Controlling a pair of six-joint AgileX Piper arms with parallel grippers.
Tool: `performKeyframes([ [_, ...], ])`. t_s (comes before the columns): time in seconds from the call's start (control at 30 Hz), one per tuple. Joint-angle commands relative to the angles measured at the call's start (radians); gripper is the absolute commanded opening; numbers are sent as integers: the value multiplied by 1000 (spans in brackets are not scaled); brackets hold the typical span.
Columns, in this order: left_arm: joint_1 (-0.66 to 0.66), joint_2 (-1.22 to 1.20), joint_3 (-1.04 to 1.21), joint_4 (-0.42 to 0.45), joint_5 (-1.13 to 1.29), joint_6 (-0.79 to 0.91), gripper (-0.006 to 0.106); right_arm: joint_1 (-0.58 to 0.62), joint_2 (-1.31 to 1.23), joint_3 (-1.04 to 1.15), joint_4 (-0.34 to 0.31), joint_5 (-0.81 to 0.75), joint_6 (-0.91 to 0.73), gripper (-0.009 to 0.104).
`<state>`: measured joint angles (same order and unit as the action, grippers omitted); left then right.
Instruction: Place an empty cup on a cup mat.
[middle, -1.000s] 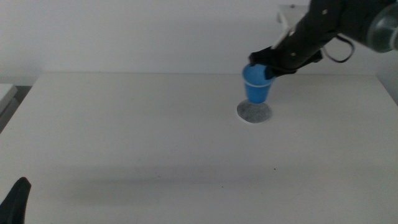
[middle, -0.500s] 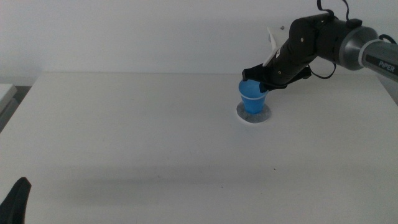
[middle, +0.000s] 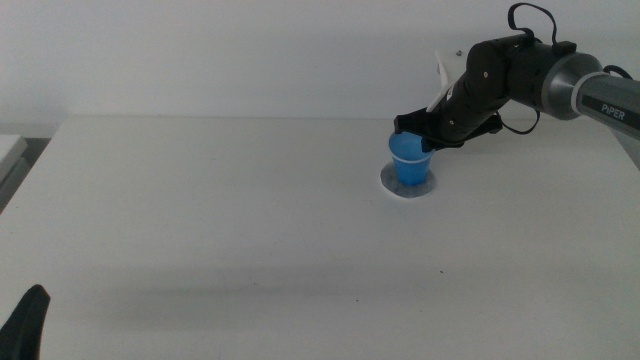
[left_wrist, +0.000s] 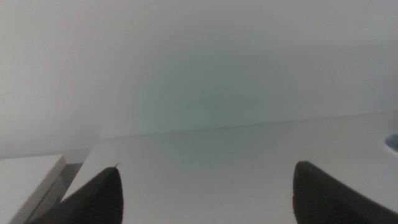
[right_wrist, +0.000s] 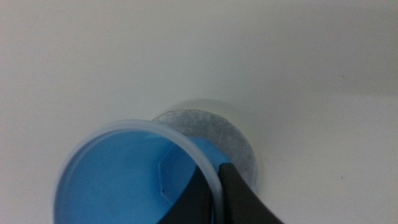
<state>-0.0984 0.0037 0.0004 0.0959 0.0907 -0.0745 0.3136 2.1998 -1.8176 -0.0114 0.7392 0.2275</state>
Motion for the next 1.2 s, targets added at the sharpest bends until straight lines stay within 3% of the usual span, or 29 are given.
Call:
performKeyframes([
  [0.0,-1,-4,0,-7,-5,-3,94,-14,0,-5,-12,-5,4,0],
  [0.1,-1,-4,0,-7,-5,-3,94,-15,0,-5,-12,-3,4,12],
  [0.27,-1,-4,0,-7,-5,-3,94,-15,-14,-5,-8,9,-4,51],
  [0.43,-1,-4,0,-7,-5,-3,94,-18,-119,-5,-5,14,-72,73],
  [0.9,-1,-4,0,-7,-5,-3,94,-178,-733,26,-22,213,-150,74],
  [1.17,-1,-4,0,-7,-5,-3,94,-183,-1063,369,-44,179,-84,74],
])
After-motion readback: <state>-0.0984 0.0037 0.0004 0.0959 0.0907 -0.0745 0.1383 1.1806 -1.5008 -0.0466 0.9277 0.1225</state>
